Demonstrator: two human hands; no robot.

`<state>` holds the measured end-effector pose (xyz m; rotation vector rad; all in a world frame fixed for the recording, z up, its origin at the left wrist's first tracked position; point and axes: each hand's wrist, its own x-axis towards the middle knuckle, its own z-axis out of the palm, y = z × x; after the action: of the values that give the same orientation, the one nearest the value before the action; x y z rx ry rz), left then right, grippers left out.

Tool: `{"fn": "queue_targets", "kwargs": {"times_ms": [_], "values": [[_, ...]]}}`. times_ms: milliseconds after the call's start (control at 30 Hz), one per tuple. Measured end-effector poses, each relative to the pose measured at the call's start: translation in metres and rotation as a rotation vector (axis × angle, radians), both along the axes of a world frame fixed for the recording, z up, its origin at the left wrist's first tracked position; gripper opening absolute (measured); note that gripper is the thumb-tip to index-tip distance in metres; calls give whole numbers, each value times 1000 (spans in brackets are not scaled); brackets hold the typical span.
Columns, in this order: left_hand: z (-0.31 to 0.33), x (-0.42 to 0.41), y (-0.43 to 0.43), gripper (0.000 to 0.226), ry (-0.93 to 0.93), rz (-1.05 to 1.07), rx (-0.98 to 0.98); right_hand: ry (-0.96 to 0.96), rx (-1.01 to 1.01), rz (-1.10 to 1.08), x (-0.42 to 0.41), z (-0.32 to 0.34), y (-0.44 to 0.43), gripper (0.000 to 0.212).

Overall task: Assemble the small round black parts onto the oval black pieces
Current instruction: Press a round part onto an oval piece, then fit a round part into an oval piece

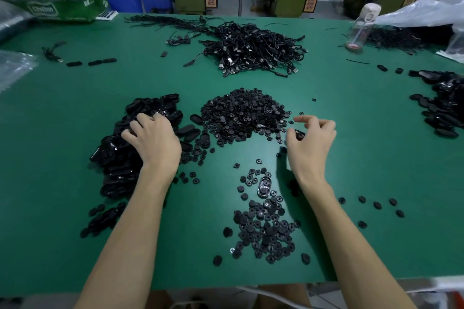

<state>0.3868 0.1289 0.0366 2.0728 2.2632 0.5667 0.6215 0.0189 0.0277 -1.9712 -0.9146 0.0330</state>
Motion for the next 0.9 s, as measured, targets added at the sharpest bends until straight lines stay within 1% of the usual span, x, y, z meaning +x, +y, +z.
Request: {"fn": "queue_targets", "kwargs": {"times_ms": [100, 200, 267, 333, 433, 533, 600, 667, 733, 800, 867, 900], "values": [[0, -5, 2, 29, -70, -9, 32, -143, -79, 135, -3, -1, 0, 28], [-1, -4, 3, 30, -120, -31, 52, -262, -165, 282, -7, -3, 2, 38], [-3, -4, 3, 31, -136, -24, 77, -324, -263, 365, -9, -6, 3, 44], [-4, -4, 4, 35, -147, -11, 131, -365, -327, 404, -9, -8, 4, 45], [-5, -6, 7, 42, -176, 14, 227, -367, -286, 402, -10, -8, 3, 37], [-3, -9, 9, 43, -237, 17, 318, -359, -243, 388, -11, -6, 2, 27], [-1, -9, 9, 40, -282, 12, 362, -342, -230, 391, -11, -5, 2, 22], [3, -6, 7, 33, -352, -6, 410, -311, -214, 393, -12, -4, 2, 16], [8, -1, 4, 26, -486, -64, 439, -272, -203, 400, -12, -4, 2, 11], [12, 7, 0, 24, -708, -173, 383, -247, -211, 406, -12, -3, 2, 11], [15, 17, -7, 22, -969, -306, 207, -239, -211, 394, -12, -3, 2, 14], [16, 24, -11, 22, -1064, -373, 99, -237, -199, 383, -12, -3, 3, 17]]}}
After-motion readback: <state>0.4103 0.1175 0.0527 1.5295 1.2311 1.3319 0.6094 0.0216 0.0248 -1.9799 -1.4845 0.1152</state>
